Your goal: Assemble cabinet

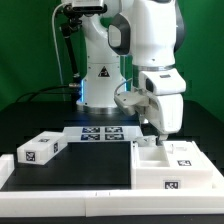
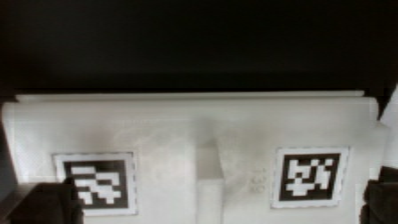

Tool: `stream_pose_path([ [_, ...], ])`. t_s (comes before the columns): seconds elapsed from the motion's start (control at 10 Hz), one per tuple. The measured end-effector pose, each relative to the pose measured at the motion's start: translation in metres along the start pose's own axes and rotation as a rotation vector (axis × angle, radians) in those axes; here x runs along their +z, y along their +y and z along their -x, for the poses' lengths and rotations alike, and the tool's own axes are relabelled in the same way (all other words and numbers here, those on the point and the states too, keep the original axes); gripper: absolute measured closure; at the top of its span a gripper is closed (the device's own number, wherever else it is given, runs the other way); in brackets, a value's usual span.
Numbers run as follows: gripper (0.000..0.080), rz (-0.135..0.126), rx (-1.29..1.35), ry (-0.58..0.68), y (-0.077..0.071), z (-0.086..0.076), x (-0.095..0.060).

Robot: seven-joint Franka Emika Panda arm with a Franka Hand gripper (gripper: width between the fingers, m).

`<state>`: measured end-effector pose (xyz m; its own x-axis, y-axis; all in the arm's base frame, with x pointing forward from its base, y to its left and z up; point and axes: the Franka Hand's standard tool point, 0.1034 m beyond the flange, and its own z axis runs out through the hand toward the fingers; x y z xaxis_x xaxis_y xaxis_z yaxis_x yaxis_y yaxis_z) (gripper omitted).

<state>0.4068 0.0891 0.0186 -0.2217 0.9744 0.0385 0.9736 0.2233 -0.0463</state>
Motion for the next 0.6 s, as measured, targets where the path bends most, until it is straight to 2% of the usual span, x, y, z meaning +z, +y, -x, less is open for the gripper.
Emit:
stream_pose_path([
  [0.3,0.0002,0.001,0.01,0.001,0.0053,0.0015,0.0007],
  [0.5,0.0252,0.004,0.016,0.002,0.0073,-0.0005,0.0004],
  [0.6,0.0252,0.004,0.017,0.002,0.0074,-0.0003,0.0004],
])
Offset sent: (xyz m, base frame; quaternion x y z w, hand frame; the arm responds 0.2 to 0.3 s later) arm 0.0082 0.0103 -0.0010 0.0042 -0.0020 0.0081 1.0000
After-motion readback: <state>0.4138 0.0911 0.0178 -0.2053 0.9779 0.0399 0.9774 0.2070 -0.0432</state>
